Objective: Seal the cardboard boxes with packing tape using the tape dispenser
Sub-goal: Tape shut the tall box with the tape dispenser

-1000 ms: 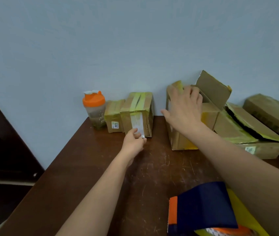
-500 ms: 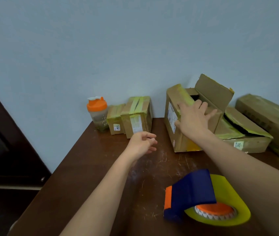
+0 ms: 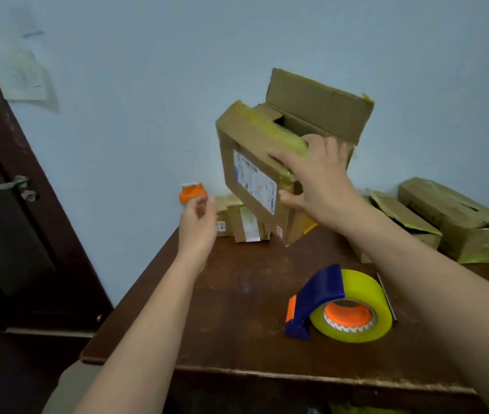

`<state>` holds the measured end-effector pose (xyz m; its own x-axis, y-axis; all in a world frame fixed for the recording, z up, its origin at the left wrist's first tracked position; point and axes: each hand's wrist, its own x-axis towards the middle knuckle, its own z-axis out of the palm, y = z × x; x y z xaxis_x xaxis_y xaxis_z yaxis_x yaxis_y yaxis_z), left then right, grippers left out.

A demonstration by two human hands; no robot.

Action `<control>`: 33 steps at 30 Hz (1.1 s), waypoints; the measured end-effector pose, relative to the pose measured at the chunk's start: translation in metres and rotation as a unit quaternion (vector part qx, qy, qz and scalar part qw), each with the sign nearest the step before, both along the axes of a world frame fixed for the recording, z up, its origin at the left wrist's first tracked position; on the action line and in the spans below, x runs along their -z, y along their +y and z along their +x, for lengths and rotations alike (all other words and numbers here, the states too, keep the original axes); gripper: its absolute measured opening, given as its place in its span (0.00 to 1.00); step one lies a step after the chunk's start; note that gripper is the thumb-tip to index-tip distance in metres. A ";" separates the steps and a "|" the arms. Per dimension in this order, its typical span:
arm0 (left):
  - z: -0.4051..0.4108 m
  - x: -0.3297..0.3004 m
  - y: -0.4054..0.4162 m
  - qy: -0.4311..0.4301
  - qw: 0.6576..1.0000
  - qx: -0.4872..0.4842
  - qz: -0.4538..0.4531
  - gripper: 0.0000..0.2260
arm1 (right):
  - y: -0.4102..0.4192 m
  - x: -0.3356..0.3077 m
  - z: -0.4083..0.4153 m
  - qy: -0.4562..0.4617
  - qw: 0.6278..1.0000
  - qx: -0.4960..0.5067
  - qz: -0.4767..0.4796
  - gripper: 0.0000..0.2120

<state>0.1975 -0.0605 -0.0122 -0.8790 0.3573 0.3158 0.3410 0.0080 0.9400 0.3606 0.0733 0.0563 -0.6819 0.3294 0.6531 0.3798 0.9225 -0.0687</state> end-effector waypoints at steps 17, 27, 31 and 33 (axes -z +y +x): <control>0.012 0.049 -0.141 -0.048 0.978 -0.204 -0.015 0.12 | -0.073 0.091 0.004 -0.179 0.893 -0.337 -0.239 0.41; 0.011 0.045 -0.130 -0.030 0.972 -0.198 -0.119 0.24 | -0.077 0.110 -0.029 0.085 0.897 -0.167 -0.401 0.29; 0.015 0.046 -0.127 0.016 0.963 -0.208 -0.169 0.22 | -0.075 0.117 -0.026 0.057 0.916 -0.156 -0.364 0.20; 0.017 0.045 -0.128 0.060 0.956 -0.203 -0.203 0.21 | -0.073 0.115 -0.028 0.042 0.928 -0.137 -0.344 0.14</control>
<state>0.2144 -0.1883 -0.0572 -0.9373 0.1087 0.3312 0.3377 0.5191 0.7852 0.3324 0.0000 -0.0591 -0.7584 0.5095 0.4066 0.1036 0.7100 -0.6965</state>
